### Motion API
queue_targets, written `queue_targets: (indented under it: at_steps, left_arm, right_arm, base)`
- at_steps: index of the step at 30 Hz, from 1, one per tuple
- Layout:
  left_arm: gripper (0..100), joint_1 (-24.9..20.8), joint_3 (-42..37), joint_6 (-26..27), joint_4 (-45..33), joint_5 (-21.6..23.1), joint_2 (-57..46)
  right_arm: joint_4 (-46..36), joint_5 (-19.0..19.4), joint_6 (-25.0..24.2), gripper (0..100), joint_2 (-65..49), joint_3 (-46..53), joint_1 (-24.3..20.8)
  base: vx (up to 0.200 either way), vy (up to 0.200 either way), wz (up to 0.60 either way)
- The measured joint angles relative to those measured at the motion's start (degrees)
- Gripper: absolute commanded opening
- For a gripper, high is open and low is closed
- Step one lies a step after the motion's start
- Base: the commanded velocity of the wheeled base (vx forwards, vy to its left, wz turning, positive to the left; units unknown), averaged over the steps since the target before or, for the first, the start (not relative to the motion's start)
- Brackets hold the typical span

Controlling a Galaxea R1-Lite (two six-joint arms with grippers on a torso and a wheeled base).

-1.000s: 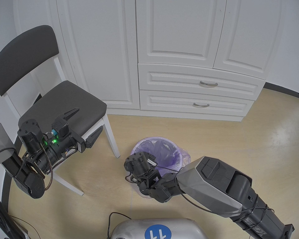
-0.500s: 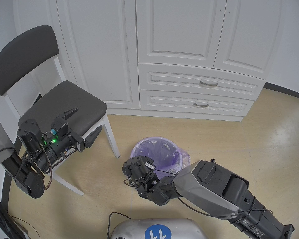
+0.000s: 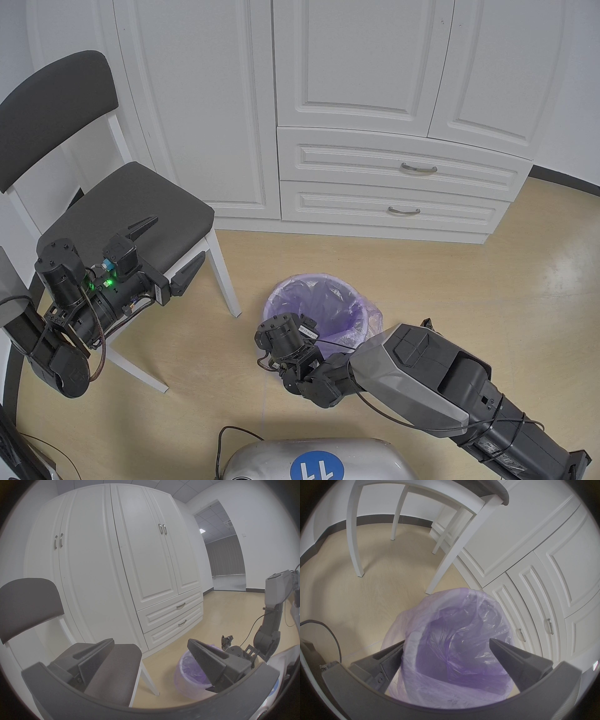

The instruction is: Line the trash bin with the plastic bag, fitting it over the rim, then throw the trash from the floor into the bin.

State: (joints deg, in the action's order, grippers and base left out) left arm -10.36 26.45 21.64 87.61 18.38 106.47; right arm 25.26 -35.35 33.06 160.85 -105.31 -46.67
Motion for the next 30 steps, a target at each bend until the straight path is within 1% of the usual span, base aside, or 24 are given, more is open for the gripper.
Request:
queue_targets:
  at_steps: [8,14,17,19,21,23,30]
  left_arm:
    - [100,0.0,-0.1,0.0,0.0,0.0,0.0]
    - [100,0.8,-0.1,-0.2,0.0,0.3,-0.7]
    - [100,1.5,-0.3,-1.1,0.0,2.3,-1.6]
    - [100,2.5,-0.6,-2.6,0.0,4.3,-2.7]
    - [100,3.3,-0.9,-4.0,0.0,5.4,-3.7]
    - [100,3.8,-1.1,-4.9,0.0,6.1,-4.6]
    - [100,4.4,-2.0,-5.7,0.0,6.9,-7.2]
  right_arm:
    - [0.0,0.1,-0.6,100,-0.9,2.2,-1.3]
    - [0.2,0.3,-0.7,100,-5.9,6.4,-3.9]
    - [0.0,0.4,-0.7,100,-9.0,8.4,-5.1]
    - [0.0,0.5,-0.6,100,-11.2,9.6,-5.6]
    - [-0.1,0.5,-0.6,100,-12.6,10.3,-5.8]
    - [-0.1,0.5,-0.5,100,-13.5,10.4,-5.1]
    - [-1.2,0.1,-0.2,100,-12.5,6.4,0.4]
  base:
    - [0.000,0.000,0.00]
    - [0.000,0.000,0.00]
    - [0.000,0.000,0.00]
    - [0.000,0.000,0.00]
    - [0.000,0.000,0.00]
    - [0.000,0.000,0.00]
    - [0.000,0.000,0.00]
